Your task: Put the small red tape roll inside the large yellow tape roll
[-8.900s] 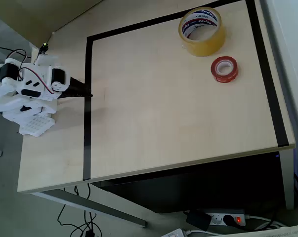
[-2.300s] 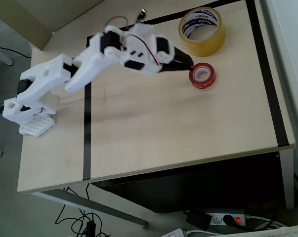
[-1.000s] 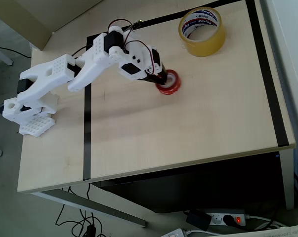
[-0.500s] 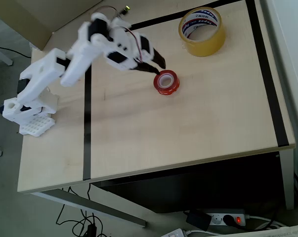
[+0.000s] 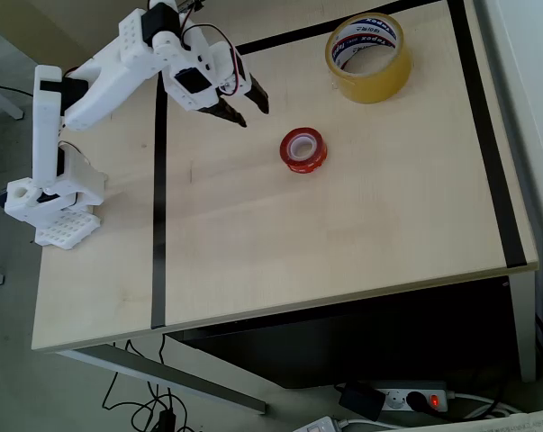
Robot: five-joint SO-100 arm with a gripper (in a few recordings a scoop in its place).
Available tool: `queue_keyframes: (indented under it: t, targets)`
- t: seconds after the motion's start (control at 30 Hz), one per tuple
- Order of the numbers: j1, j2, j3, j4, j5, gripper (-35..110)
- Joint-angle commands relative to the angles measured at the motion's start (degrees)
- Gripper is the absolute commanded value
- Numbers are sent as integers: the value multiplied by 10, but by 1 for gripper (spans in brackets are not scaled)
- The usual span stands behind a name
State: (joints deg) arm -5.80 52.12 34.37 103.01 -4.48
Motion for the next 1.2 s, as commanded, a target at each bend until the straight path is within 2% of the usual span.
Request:
queue_keyframes:
  t: [0.0,0.4,0.73,1.17]
  targets:
    - [19,66,-2,6,-6,19]
    - [47,62,83,6,-6,31]
    - [38,34,114,3,-6,31]
    - [51,-146,-41,5,-17,31]
